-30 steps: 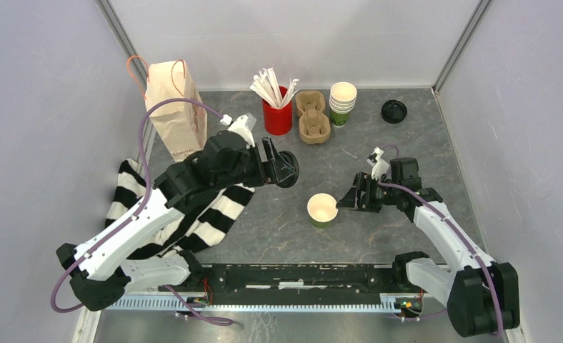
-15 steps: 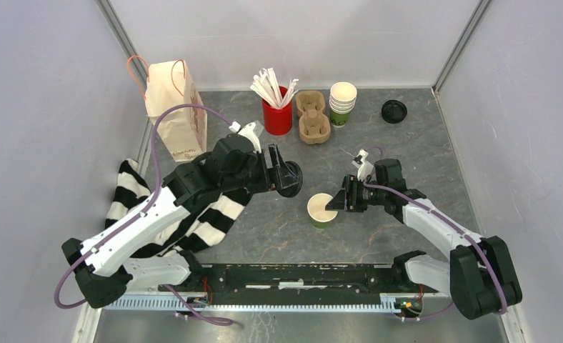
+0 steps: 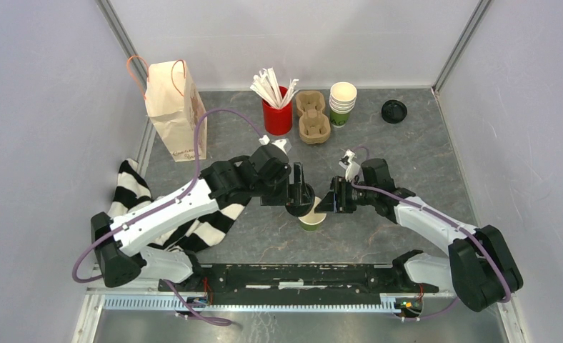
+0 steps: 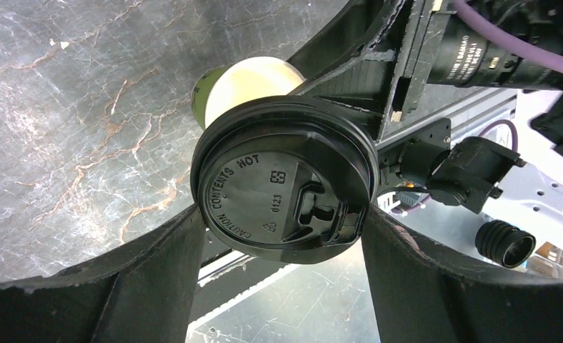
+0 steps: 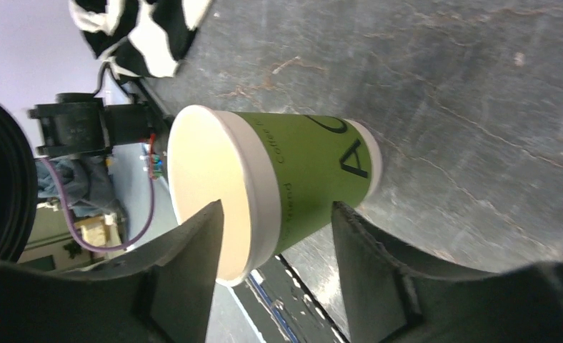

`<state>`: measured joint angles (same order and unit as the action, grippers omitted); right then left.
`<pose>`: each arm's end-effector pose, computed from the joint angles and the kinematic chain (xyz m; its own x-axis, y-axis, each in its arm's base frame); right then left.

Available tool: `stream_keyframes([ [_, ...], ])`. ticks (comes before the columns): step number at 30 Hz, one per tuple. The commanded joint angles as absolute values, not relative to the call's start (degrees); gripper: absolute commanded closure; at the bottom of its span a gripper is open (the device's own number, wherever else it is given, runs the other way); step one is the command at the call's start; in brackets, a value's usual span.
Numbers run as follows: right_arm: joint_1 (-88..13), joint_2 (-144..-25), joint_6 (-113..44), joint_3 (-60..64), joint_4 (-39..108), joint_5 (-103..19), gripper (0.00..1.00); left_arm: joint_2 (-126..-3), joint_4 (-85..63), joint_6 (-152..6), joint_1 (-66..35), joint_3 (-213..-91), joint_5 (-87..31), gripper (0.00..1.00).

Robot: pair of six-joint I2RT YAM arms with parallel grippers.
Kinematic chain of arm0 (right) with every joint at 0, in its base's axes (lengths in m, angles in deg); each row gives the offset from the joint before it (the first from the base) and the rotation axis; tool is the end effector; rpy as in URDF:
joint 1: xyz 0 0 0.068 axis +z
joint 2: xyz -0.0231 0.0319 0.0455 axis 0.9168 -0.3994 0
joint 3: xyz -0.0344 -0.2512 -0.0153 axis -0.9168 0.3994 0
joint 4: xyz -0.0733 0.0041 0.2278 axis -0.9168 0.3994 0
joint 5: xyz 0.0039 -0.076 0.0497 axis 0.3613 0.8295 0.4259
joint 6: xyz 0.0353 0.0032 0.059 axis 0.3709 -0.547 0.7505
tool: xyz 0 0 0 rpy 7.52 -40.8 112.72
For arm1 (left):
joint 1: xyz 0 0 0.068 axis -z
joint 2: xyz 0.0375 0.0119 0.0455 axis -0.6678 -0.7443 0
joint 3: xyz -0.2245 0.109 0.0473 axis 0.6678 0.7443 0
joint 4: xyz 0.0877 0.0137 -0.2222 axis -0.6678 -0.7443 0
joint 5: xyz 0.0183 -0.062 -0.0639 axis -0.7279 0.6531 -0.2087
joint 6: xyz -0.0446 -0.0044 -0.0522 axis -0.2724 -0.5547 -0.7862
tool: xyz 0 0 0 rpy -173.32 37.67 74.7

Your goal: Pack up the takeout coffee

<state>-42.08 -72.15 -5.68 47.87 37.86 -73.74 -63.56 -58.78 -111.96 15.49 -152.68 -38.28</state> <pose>0.1915 0.1259 0.1700 -0.9359 0.0667 -0.3458 -0.2475 0.5740 0.7805 0.1447 -0.2230 0.3064 -0.8932 -0.0301 -0.4486 0.2248 0.8341 -0.5036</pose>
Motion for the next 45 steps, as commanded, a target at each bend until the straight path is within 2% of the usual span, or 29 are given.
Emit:
stream_keyframes([
  [1, -42.2, -69.4, -15.2, 36.4, 53.1, -60.0, 0.24, -67.0, -61.7, -110.3, 16.7, -158.6, -41.7, 0.24],
  [6, -42.8, -64.6, -25.0, 25.4, 73.7, -34.0, 0.07, -73.9, -66.9, -107.1, 18.2, -164.7, -43.8, 0.24],
  [11, -43.1, -56.2, -25.1, 22.9, 79.5, -18.4, 0.02, -79.8, -70.8, -102.9, 20.0, -169.5, -47.5, 0.24],
  [14, -43.1, -49.7, -25.6, 23.9, 77.2, -17.4, 0.02, -82.5, -71.6, -100.9, 20.3, -170.6, -47.9, 0.24],
  [21, -43.2, -44.3, -27.3, 23.3, 75.3, -18.8, 0.02, -86.9, -72.5, -97.3, 20.4, -171.5, -47.7, 0.22],
  [45, -43.1, -43.9, -27.7, 24.7, 74.2, -19.8, 0.02, -92.5, -73.7, -93.6, 20.8, -175.6, -42.4, 0.18],
])
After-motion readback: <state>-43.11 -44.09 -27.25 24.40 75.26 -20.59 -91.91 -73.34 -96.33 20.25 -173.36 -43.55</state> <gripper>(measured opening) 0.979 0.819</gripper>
